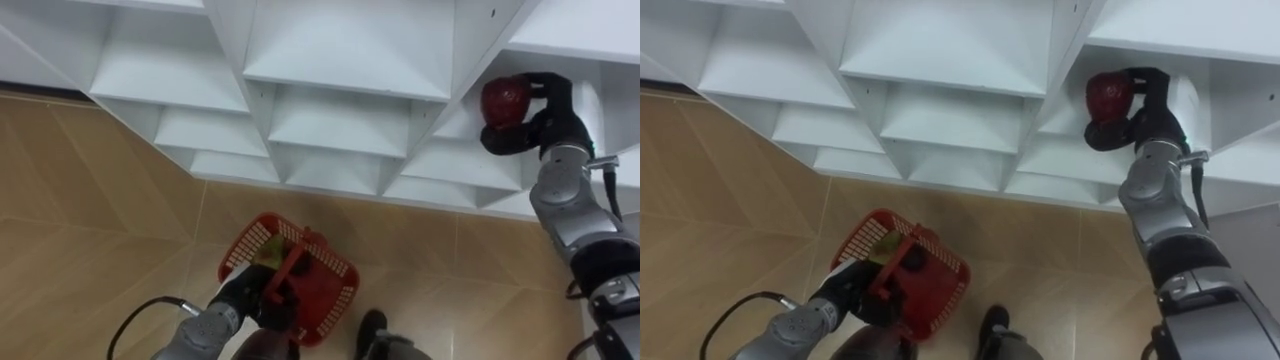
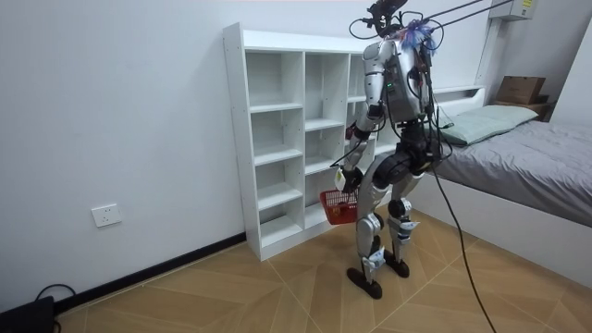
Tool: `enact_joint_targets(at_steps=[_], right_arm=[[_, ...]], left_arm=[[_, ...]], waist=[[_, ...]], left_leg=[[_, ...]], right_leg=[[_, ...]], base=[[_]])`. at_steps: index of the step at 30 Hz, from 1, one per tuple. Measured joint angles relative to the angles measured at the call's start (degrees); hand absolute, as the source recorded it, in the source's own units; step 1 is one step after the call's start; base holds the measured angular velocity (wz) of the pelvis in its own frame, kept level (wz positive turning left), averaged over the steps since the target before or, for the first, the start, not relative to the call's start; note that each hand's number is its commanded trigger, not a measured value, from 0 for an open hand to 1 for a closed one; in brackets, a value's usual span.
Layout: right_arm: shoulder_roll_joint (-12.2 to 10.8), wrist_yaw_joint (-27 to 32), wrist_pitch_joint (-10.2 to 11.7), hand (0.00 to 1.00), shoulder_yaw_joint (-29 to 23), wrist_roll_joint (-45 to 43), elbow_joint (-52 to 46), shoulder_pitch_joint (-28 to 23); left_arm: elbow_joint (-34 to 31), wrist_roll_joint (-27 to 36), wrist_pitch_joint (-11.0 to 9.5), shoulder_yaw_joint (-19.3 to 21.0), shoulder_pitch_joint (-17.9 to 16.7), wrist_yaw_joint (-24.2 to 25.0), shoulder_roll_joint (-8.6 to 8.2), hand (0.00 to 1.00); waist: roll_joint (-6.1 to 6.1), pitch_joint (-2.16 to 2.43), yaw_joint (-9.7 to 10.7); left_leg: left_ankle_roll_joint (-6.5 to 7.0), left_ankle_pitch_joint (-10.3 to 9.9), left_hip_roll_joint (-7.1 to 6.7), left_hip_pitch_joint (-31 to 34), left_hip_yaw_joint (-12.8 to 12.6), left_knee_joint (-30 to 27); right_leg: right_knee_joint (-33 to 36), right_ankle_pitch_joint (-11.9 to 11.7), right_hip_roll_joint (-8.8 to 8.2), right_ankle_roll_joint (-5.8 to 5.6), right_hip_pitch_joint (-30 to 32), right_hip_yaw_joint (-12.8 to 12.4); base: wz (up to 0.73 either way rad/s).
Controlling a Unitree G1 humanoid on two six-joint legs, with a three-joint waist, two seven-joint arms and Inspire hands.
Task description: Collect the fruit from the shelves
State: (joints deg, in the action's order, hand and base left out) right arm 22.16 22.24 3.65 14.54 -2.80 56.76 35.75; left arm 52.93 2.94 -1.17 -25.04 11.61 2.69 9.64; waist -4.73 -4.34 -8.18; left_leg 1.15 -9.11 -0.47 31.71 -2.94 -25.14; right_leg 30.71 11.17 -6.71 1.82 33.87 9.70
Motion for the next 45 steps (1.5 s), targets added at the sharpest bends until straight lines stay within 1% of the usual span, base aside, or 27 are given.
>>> enact_joint_targets(at_steps=[4,6,7,9,10,12,14,18,19,20,21,22,23,24,25,26,27,28,30,32,33,34,35,38,40,41,45], right_arm=[[-0.22,-1.63,-0.09,1.00,0.55,-0.18,-0.90,-0.27],[-0.59,-2.47,0.05,1.00,0.59,-1.59,-2.17,-1.29],[-1.18,-3.22,0.04,1.00,0.61,-2.78,-2.50,-1.74],[-1.41,-4.94,0.22,1.00,1.39,-4.09,-3.96,-3.26],[-1.42,-5.84,0.30,1.00,2.37,-4.37,-5.34,-4.33],[-1.39,-6.37,0.11,1.00,2.28,-4.65,-6.80,-6.05],[-1.50,-7.40,0.03,1.00,2.21,-5.33,-9.54,-9.36],[-1.73,-10.47,0.00,1.00,2.30,-7.49,-13.71,-13.87],[-1.85,-11.58,0.21,1.00,2.42,-8.79,-15.14,-15.68],[-2.12,-12.67,0.73,1.00,2.77,-9.22,-16.36,-17.63],[-2.22,-13.36,0.75,1.00,2.85,-9.36,-17.45,-18.84],[-2.49,-13.71,0.71,1.00,2.69,-10.53,-19.18,-21.12],[-2.41,-14.27,0.73,1.00,2.56,-11.93,-20.08,-22.46],[-2.40,-14.77,0.73,1.00,2.55,-12.47,-20.71,-23.23],[-2.42,-15.83,0.89,1.00,2.58,-12.90,-22.12,-24.98],[-2.40,-16.77,1.04,1.00,2.59,-13.44,-24.18,-27.12],[-2.39,-17.25,1.24,1.00,2.61,-13.68,-25.36,-28.15],[-2.44,-17.89,1.99,1.00,2.68,-14.01,-27.21,-29.72],[-2.54,-19.10,2.82,1.00,2.56,-14.30,-29.50,-32.00],[-2.58,-21.81,2.94,1.00,2.27,-14.25,-32.73,-34.80],[-2.60,-22.60,2.95,1.00,2.27,-14.31,-33.64,-35.39],[-2.78,-23.96,2.95,1.00,2.27,-14.35,-35.56,-36.41],[-3.02,-25.16,3.01,1.00,2.31,-14.34,-37.19,-37.20],[-4.12,-27.61,3.30,1.00,2.31,-14.15,-38.40,-38.54],[-4.31,-29.30,3.50,1.00,2.30,-14.21,-39.58,-40.16],[-4.48,-30.07,4.04,1.00,2.30,-14.19,-39.56,-41.15],[-4.78,-32.64,4.08,1.00,2.42,-14.14,-39.55,-43.50]], left_arm=[[-0.01,1.95,0.00,0.08,-0.01,-0.04,0.31,1.00],[0.01,1.95,-0.03,0.30,0.17,-0.01,0.31,1.00],[0.30,1.94,-0.10,0.64,0.15,-0.02,0.31,1.00],[1.01,1.93,-0.34,0.77,0.18,-0.02,0.32,1.00],[1.08,1.95,-0.44,0.91,0.08,0.00,0.46,1.00],[1.08,1.94,-0.47,1.47,-0.09,0.04,0.54,1.00],[1.07,1.87,-0.48,2.57,-0.29,0.09,0.75,1.00],[1.56,1.84,-0.63,4.29,-0.83,0.14,0.69,1.00],[1.61,1.77,-0.97,4.74,-1.19,0.23,0.64,1.00],[1.74,1.90,-1.44,4.84,-1.69,0.32,0.71,1.00],[1.75,1.89,-1.76,4.96,-2.09,0.39,0.71,1.00],[1.58,1.84,-2.27,5.62,-3.16,0.50,0.64,1.00],[1.31,1.80,-2.59,6.59,-4.21,0.57,0.59,1.00],[1.08,1.67,-2.67,7.04,-4.80,0.56,0.62,1.00],[0.95,1.12,-3.02,7.57,-5.82,0.49,0.69,1.00],[0.50,0.14,-3.03,8.00,-6.70,0.51,0.76,1.00],[-0.01,-0.33,-3.04,8.06,-7.25,0.50,0.85,1.00],[-0.35,-0.81,-3.18,8.25,-7.78,0.59,0.92,1.00],[-0.53,-1.47,-3.20,9.22,-8.04,0.92,0.88,1.00],[-1.75,-1.46,-3.55,9.78,-8.97,1.59,1.15,1.00],[-2.07,-1.46,-3.82,9.96,-9.32,1.80,1.19,1.00],[-2.63,-1.33,-4.33,10.33,-9.95,2.06,1.21,1.00],[-2.85,-1.29,-4.43,10.37,-10.21,2.46,1.25,1.00],[-3.50,-1.27,-4.45,10.35,-10.37,3.10,1.26,1.00],[-4.44,-1.38,-5.07,10.66,-11.19,3.21,1.27,1.00],[-5.39,-1.38,-5.35,10.85,-12.03,3.27,1.33,1.00],[-6.88,-1.36,-5.48,10.66,-12.96,3.80,1.42,1.00]], waist=[[0.43,0.09,0.12],[0.66,0.13,0.14],[0.78,0.19,0.15],[0.96,0.28,0.17],[0.95,0.30,0.19],[0.96,0.32,0.24],[1.09,0.54,0.92],[1.56,0.96,1.77],[1.80,1.29,1.75],[2.04,1.90,1.79],[2.11,2.34,1.79],[2.42,3.02,1.98],[2.68,3.28,2.39],[2.76,3.37,2.61],[2.89,3.48,3.29],[2.76,3.66,3.35],[2.73,3.68,3.43],[2.70,3.72,3.52],[2.68,3.72,3.83],[2.62,3.76,3.93],[2.62,3.77,3.92],[2.62,3.77,4.51],[2.59,3.76,4.63],[2.47,3.83,4.88],[2.45,3.88,4.89],[2.47,3.90,4.98],[2.45,3.91,4.88]], left_leg=[[-0.07,-0.04,0.17,-0.51,-0.02,-0.03],[-0.08,-0.05,0.23,-0.98,0.06,0.03],[-0.08,-0.05,0.23,-1.70,0.04,0.27],[-0.08,-0.05,0.15,-2.85,0.04,0.55],[-0.07,-0.04,0.01,-3.58,0.06,1.00],[-0.01,0.02,-0.18,-4.40,0.40,1.42],[-0.01,0.02,-0.15,-5.42,0.73,1.76],[-0.05,0.04,-0.07,-8.68,0.52,3.23],[-0.08,0.05,0.07,-10.00,0.42,3.80],[-0.09,0.05,0.00,-11.24,0.51,4.36],[-0.10,0.05,-0.18,-11.84,0.56,4.70],[-0.12,0.07,-0.18,-13.12,0.73,5.39],[-0.12,0.07,-0.18,-14.47,0.93,5.96],[-0.12,0.07,-0.18,-15.18,1.04,6.23],[-0.13,0.07,-0.21,-16.61,1.49,6.87],[-0.19,0.09,-0.19,-18.06,1.58,7.71],[-0.22,0.11,-0.20,-18.68,1.62,8.03],[-0.24,0.11,-0.28,-19.61,1.64,8.45],[-0.27,0.09,-0.30,-20.95,1.80,8.63],[-0.30,0.06,-0.24,-23.09,1.75,9.59],[-0.30,0.04,-0.22,-23.47,1.72,9.70],[-0.34,-0.02,-0.18,-24.03,1.72,9.80],[-0.35,-0.10,-0.17,-24.40,1.72,9.87],[-0.39,-0.19,-0.05,-25.45,1.64,10.59],[-0.39,-0.18,-0.10,-26.44,1.60,11.18],[-0.39,-0.18,-0.10,-27.14,1.59,11.64],[-0.39,-0.19,-0.07,-28.20,1.38,12.19]], right_leg=[[-0.35,0.00,0.11,0.01,-0.85,0.36],[-0.85,0.03,0.05,0.06,-1.48,0.71],[-0.95,0.03,0.05,0.06,-2.16,0.73],[-1.03,0.09,-0.05,0.00,-3.37,0.86],[-1.02,0.24,-0.18,-0.13,-3.93,0.78],[-1.18,0.31,-0.27,-0.24,-4.68,0.73],[-2.32,0.31,-0.20,-0.30,-6.09,1.29],[-3.50,0.20,0.15,-0.36,-9.27,1.30],[-4.31,0.15,0.40,-0.45,-10.66,1.33],[-5.18,0.11,0.75,-0.51,-12.20,1.55],[-5.52,0.11,0.73,-0.52,-12.82,1.70],[-6.29,0.13,0.77,-0.58,-14.26,2.02],[-6.95,0.20,0.72,-0.69,-15.72,2.26],[-7.23,0.22,0.69,-0.73,-16.50,2.51],[-8.06,0.31,0.69,-0.84,-18.27,2.98],[-8.82,0.46,0.81,-0.99,-19.48,3.01],[-9.04,0.50,0.83,-1.02,-20.07,3.06],[-9.41,0.52,0.86,-1.05,-21.05,3.14],[-10.27,0.47,0.98,-1.12,-22.84,3.51],[-11.46,0.36,1.51,-1.28,-25.03,3.57],[-11.75,0.32,1.60,-1.34,-25.52,3.54],[-12.19,0.24,1.73,-1.40,-26.20,3.44],[-12.27,0.25,1.75,-1.40,-26.56,3.39],[-12.96,0.05,1.88,-1.44,-27.51,3.21],[-13.26,0.08,2.01,-1.51,-28.30,3.09],[-13.86,0.07,2.13,-1.59,-29.14,3.10],[-14.30,0.10,2.22,-1.68,-29.93,2.98]], base=[[0.01],[0.05],[0.00],[0.02],[0.05],[0.03],[0.06],[-0.02],[0.00],[0.00],[0.07],[0.09],[0.08],[0.13],[0.11],[0.11],[0.03],[0.06],[0.08],[0.00],[0.00],[0.00],[0.00],[-0.02],[-0.02],[0.00],[-0.03]])
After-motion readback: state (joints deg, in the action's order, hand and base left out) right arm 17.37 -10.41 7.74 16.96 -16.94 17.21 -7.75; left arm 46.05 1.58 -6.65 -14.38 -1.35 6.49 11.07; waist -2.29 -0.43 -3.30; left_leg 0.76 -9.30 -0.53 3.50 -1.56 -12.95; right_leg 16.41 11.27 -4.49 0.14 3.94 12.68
